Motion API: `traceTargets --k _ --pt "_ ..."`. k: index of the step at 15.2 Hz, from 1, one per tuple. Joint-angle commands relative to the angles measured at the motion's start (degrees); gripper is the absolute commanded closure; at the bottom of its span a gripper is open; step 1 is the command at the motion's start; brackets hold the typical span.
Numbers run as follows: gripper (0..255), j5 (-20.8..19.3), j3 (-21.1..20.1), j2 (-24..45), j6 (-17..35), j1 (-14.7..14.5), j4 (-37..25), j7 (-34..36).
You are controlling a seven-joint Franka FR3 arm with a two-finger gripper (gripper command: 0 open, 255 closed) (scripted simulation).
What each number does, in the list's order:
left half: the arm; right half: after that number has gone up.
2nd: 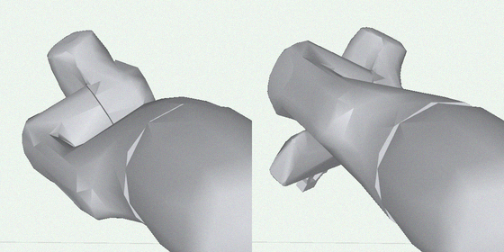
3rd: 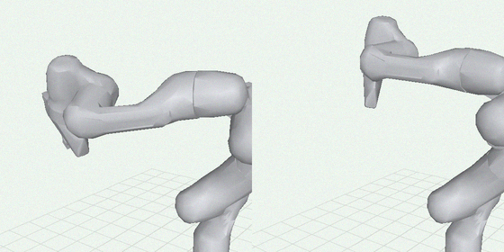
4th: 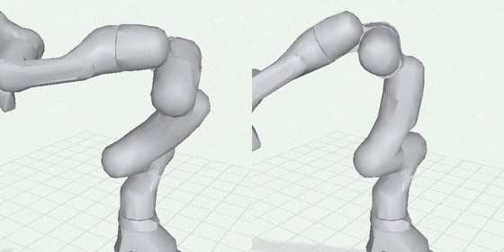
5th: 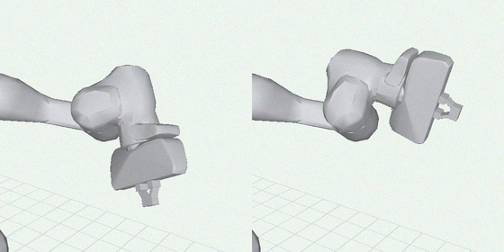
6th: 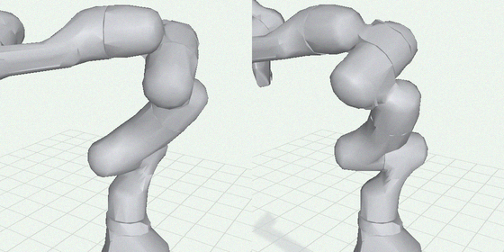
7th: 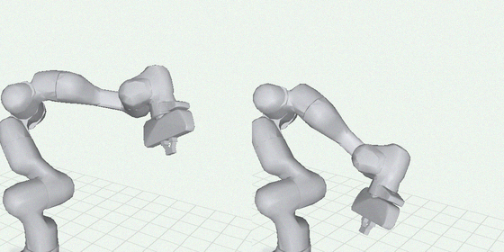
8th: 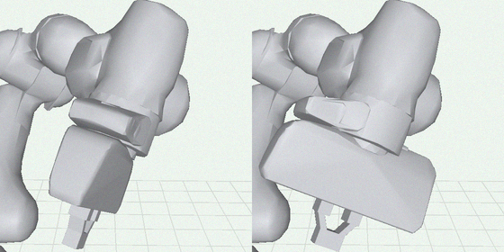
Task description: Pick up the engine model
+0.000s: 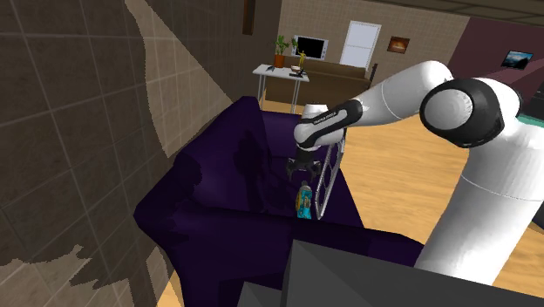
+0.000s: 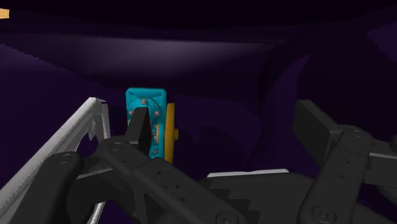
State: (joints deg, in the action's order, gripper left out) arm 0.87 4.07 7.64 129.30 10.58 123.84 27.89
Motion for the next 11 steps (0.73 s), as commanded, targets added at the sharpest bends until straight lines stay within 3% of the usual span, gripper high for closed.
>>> traceTargets --k 1,11 --pt "0 0.71 0.68 4.44 1.24 0.71 -3.21 1.34" --pt "0 5.58 3.57 23.38 4.72 5.25 -18.31 6.68"
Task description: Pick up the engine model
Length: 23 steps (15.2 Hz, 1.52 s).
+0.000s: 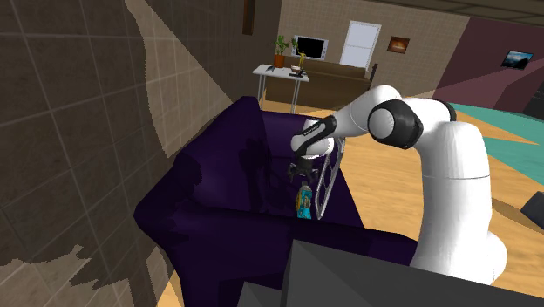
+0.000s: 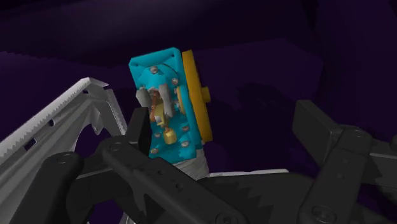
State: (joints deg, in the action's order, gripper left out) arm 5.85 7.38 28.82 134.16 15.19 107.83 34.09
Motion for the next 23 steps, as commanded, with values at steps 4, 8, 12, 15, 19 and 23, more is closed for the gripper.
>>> traceTargets --k 4,8,12,15,19,23 --pt "0 2.74 1.07 9.62 0.10 2.97 -9.26 2.62" --pt "0 4.80 1.76 17.06 -0.24 5.56 -16.83 4.96" --pt "0 5.64 1.80 20.90 0.28 6.66 -20.08 5.77" --pt "0 5.86 1.55 22.74 1.40 6.85 -20.81 5.65" --pt "0 6.04 1.33 24.37 2.30 7.02 -21.54 5.55" --pt "255 6.05 1.32 24.38 2.37 7.05 -21.50 5.51"
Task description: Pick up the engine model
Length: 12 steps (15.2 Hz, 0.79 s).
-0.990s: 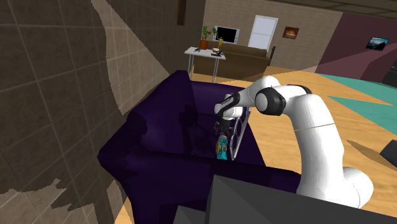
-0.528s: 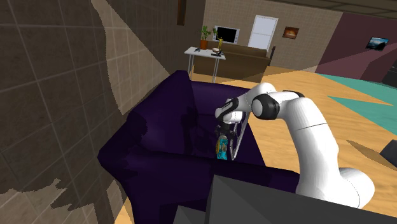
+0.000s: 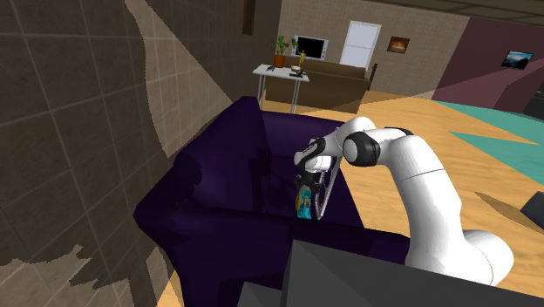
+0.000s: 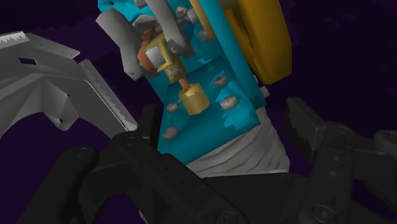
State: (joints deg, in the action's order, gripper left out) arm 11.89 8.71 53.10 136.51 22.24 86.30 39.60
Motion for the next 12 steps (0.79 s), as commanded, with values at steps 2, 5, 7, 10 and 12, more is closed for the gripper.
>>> traceTargets --k 2,5,7,10,12 --pt "255 0.01 0.00 0.07 0.03 0.01 0.07 -0.01" --pt "255 0.01 -0.01 0.14 0.01 0.04 -0.03 -0.02" --pt "255 -0.07 0.08 -0.56 -0.39 -0.09 0.29 0.09" --pt "255 -0.28 0.34 -2.43 -1.47 -0.28 1.08 0.20" --pt "255 -0.43 0.51 -3.64 -2.23 -0.41 1.54 0.28"
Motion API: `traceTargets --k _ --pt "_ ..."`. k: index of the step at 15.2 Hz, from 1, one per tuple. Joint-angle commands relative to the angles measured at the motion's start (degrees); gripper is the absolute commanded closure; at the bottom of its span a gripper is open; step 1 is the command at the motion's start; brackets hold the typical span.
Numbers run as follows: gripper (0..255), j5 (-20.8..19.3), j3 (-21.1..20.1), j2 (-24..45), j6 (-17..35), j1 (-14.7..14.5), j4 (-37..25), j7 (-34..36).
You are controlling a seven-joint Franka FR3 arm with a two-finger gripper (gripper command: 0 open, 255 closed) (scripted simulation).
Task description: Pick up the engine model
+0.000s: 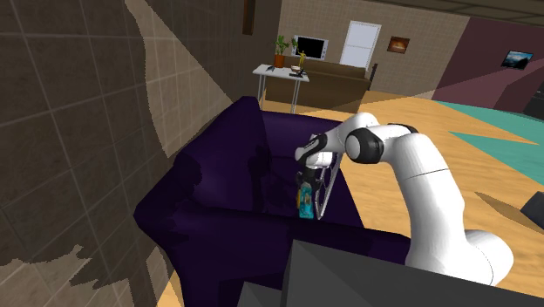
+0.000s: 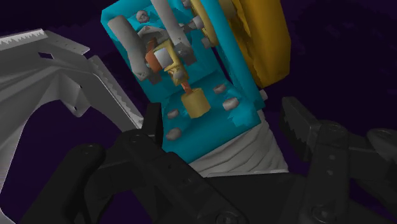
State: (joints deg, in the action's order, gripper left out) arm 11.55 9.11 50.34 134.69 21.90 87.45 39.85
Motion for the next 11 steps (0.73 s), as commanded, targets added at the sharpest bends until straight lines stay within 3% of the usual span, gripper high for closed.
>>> traceTargets --k 1,11 --pt "255 -0.16 0.20 -1.48 -0.80 -0.14 0.60 0.07" --pt "255 -0.86 0.88 -6.08 -4.23 -0.63 1.76 0.48"
